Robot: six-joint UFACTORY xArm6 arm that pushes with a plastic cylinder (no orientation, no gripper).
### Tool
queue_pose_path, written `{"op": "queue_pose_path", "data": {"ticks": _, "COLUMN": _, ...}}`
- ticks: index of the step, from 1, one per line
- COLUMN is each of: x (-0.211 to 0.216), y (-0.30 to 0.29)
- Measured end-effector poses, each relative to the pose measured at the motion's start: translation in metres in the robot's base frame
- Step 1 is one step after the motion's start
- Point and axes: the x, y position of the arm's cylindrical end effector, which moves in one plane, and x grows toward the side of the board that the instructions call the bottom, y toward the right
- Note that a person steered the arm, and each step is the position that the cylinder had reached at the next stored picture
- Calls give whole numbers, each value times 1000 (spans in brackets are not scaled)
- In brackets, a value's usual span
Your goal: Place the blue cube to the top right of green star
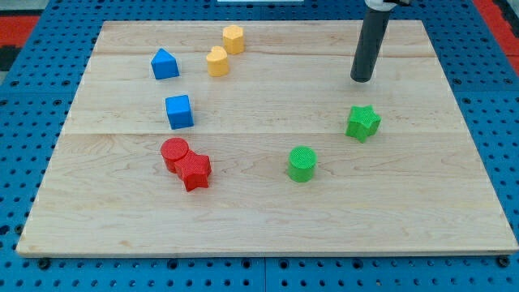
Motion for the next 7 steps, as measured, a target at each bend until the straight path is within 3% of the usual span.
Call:
{"op": "queue_pose_path", "data": {"ticks": 3, "x": 0, "y": 0}}
{"op": "queue_pose_path", "data": {"ticks": 4, "x": 18, "y": -28}}
{"op": "queue_pose_path", "data": {"ticks": 5, "x": 89, "y": -43}}
{"op": "queue_pose_path", "data": {"ticks": 6, "x": 143, "y": -143}}
{"op": "queue_pose_path", "data": {"ticks": 7, "x": 150, "y": -156}}
